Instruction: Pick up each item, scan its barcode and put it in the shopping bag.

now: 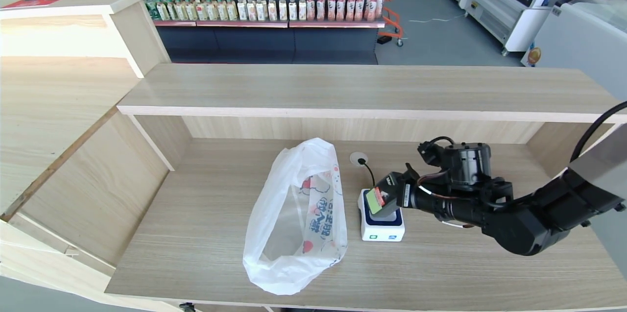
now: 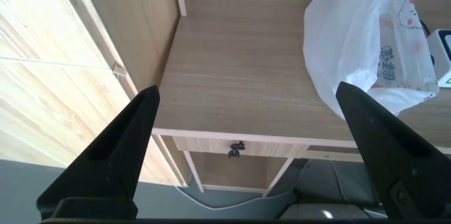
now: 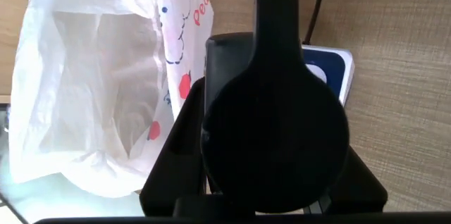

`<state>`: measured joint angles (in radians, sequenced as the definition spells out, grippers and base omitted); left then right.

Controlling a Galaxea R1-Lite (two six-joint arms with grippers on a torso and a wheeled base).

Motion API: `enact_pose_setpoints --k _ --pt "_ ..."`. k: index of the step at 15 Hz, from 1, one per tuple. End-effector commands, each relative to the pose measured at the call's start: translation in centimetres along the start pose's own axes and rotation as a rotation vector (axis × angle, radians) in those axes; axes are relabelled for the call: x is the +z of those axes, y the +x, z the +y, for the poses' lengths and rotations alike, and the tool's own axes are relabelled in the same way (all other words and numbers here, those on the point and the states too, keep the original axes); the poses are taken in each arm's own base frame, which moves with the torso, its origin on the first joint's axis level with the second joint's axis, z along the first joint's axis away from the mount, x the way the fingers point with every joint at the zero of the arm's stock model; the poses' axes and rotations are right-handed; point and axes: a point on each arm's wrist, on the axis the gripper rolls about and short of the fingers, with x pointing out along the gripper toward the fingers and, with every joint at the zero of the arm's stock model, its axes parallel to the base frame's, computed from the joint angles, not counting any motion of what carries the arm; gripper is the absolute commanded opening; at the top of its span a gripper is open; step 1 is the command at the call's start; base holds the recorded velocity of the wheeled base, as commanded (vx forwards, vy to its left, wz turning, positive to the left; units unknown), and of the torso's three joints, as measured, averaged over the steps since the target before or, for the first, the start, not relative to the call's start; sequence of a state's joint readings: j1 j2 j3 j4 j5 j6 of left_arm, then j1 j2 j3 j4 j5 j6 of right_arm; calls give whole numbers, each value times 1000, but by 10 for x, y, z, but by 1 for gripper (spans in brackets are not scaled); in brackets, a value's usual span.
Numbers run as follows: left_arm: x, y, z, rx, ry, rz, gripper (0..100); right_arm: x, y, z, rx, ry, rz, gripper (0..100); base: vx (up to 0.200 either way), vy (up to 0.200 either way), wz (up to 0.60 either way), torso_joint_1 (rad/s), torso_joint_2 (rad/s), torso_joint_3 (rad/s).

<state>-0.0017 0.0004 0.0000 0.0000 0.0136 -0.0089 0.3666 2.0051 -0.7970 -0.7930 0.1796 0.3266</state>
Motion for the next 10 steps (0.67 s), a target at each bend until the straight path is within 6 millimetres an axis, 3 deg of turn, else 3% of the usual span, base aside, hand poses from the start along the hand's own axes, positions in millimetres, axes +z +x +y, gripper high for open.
enact_pose_setpoints --k 1,3,5,7,10 --pt "0 0 0 0 0 0 100 26 -45 9 15 -39 -110 0 0 0 0 0 0 0" --pt "0 0 0 0 0 0 100 24 -81 16 5 -220 -139 0 0 0 0 0 0 0" --pt "0 0 0 0 0 0 100 2 -104 14 -28 -355 -99 0 0 0 0 0 0 0" --pt "0 0 0 -1 0 0 100 -14 -115 11 -57 -398 -100 0 0 0 0 0 0 0" --pt "0 0 0 -1 10 0 100 -16 -120 10 -65 -406 -138 0 0 0 0 0 0 0"
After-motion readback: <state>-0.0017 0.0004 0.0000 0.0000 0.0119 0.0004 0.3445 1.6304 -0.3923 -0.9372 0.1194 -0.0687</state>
